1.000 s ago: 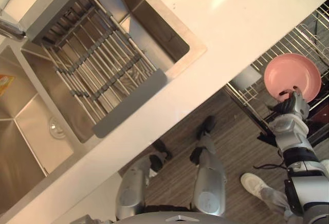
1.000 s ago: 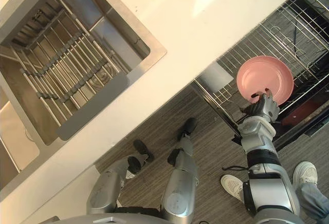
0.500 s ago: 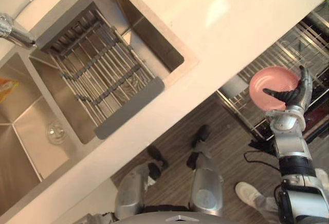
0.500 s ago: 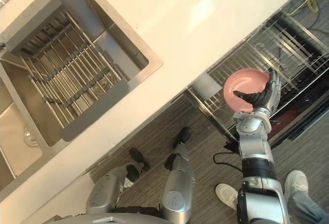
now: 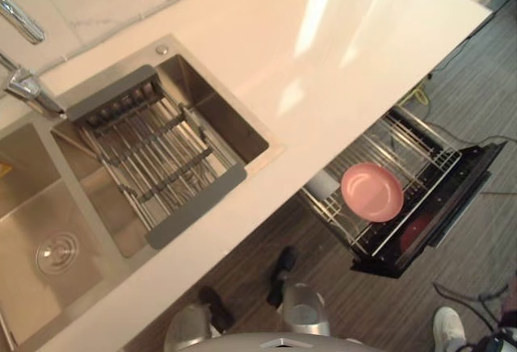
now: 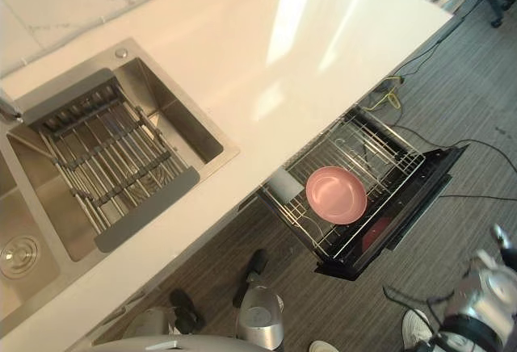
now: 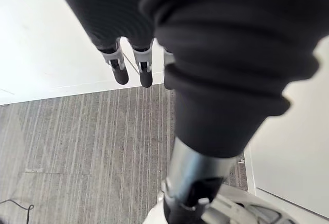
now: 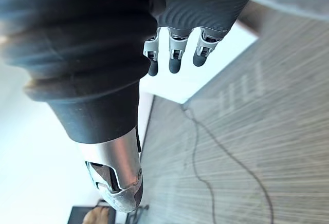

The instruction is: Walk over to the sink, pick up the cup, carry it to the dishwasher, place the cup inside the dishwasher, then close the dishwasher door

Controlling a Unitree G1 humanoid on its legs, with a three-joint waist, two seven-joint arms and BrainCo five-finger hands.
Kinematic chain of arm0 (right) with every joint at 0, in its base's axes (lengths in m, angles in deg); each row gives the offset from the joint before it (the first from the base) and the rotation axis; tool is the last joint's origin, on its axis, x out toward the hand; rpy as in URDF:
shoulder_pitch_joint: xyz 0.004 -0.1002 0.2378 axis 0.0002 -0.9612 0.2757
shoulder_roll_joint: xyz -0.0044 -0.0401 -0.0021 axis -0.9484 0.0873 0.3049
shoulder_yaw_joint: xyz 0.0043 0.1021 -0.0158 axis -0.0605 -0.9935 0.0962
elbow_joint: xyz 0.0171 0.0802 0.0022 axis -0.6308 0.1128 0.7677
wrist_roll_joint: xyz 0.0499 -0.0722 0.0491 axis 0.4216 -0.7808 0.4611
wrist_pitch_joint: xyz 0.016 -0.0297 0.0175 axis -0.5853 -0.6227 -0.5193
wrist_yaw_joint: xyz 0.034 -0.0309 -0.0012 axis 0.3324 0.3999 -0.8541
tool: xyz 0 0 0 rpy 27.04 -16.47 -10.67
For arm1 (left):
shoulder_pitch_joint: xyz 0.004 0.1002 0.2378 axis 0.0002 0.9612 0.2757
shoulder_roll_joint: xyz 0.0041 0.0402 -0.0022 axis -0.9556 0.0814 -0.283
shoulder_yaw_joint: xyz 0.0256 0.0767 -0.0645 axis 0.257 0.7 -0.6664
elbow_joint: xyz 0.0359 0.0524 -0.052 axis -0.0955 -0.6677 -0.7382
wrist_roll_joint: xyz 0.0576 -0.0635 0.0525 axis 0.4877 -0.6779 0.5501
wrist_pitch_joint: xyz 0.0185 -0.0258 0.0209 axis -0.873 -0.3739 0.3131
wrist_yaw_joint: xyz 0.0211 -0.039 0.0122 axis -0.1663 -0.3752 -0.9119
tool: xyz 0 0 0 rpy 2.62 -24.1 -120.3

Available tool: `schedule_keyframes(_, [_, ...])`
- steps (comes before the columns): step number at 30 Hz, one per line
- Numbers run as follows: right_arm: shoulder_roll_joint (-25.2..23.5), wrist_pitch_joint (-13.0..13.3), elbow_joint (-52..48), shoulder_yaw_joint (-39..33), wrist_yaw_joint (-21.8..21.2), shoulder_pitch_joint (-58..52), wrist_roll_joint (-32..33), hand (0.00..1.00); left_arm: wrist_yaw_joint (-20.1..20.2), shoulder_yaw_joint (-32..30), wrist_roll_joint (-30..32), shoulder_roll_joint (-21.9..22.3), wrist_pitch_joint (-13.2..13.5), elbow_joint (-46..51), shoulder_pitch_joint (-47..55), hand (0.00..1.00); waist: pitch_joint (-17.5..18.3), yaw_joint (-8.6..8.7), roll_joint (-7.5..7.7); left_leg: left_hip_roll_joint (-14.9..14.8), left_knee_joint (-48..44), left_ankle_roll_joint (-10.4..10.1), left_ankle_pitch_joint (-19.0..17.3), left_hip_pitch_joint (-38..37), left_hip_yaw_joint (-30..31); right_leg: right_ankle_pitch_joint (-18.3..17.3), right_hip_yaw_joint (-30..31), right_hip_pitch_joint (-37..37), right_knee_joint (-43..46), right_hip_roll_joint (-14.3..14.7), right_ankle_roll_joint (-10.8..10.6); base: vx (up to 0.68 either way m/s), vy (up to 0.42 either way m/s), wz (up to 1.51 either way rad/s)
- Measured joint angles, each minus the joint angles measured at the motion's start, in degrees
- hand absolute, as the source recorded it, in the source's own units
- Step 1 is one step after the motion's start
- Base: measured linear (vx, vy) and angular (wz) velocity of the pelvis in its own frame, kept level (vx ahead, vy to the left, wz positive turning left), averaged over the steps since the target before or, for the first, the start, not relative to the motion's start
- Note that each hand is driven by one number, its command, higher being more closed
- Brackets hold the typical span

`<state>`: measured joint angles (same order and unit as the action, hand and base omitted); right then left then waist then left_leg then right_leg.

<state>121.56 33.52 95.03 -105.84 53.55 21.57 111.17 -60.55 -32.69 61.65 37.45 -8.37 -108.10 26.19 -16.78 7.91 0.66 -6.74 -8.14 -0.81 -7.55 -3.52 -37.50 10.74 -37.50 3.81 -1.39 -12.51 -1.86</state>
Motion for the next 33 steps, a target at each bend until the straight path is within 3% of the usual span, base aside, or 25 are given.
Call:
schedule_keyframes(4, [-3.3, -2.1, 2.6, 0.2, -7.1, -3.3, 3.6, 0.0, -0.8, -2.0, -0.5, -0.1, 0.0, -1.5, 0.9, 0.0, 1.8, 1.08, -0.64, -0.1, 1.4, -0.6, 0.3, -1.7, -0.2, -0.1, -0.2, -1.4, -0.6, 0.6, -0.1, -0.04, -0.008, -0.02])
schedule_keyframes(10, [-13.4, -2.0, 6.3, 5.6, -11.7, -0.6, 7.0, 0.0, -0.5, -4.1, -0.4, 0.1, 1.3, -1.4, 0.9, 0.0, 2.9, -0.55, -1.64, 0.5, 3.5, -0.9, 2.3, -1.5, 0.5, 0.7, -1.0, -1.9, -2.8, 0.9, 0.5, -0.06, -0.007, 0.07])
schedule_keyframes(15, [-18.3, 2.1, 3.1, 8.8, -12.7, 1.0, 8.9, 0.0, 0.5, -4.1, 0.3, 3.2, 2.6, -1.2, 0.5, 0.0, 2.5, -3.59, -5.21, 1.2, 5.9, -1.2, 4.1, -1.7, 2.9, -0.8, -3.1, -1.4, 0.9, -0.8, 0.7, -0.04, 0.02, 0.25])
schedule_keyframes(18, [-19.0, 3.3, -0.5, 11.4, -12.7, 0.0, 13.0, 0.0, 0.9, -4.1, 0.4, 5.2, 2.5, -1.3, 0.7, 0.0, 1.8, -4.13, -6.33, 1.2, 6.5, -1.4, 4.3, -1.5, 2.6, -3.3, -3.7, 0.6, 6.5, -3.0, 1.1, -0.02, 0.039, 0.16])
schedule_keyframes(27, [-23.3, 9.8, -6.4, 16.0, -11.9, -0.6, 15.9, 0.0, 2.7, -3.9, 2.5, 5.7, 3.7, -1.1, 0.8, 0.0, 0.9, -4.72, -6.7, 1.5, 7.3, -2.6, 6.5, -1.1, -0.2, -12.2, -4.0, 6.3, 22.4, -10.4, 1.0, 0.02, 0.007, 0.15])
schedule_keyframes(30, [-24.6, 10.5, -10.2, 19.3, -11.8, -0.6, 16.1, 0.0, 2.9, -3.9, 2.6, 5.9, 3.9, -1.1, 0.8, 0.0, 1.0, -5.11, -6.98, 1.5, 7.4, -2.7, 7.2, -0.8, 0.6, -14.6, -4.4, 7.3, 26.0, -11.9, 1.2, 0.03, -0.033, 0.19])
schedule_keyframes(33, [-24.6, 10.5, -13.7, 22.1, -12.4, -0.2, 16.4, 0.0, 3.7, -3.8, 4.0, 6.9, 3.9, -0.1, 0.7, 0.0, 0.9, -6.61, -8.14, 1.5, 7.7, -2.3, 8.2, -0.1, 1.4, -16.8, -6.6, 7.3, 28.7, -13.7, 1.2, 0.01, -0.044, 0.31])
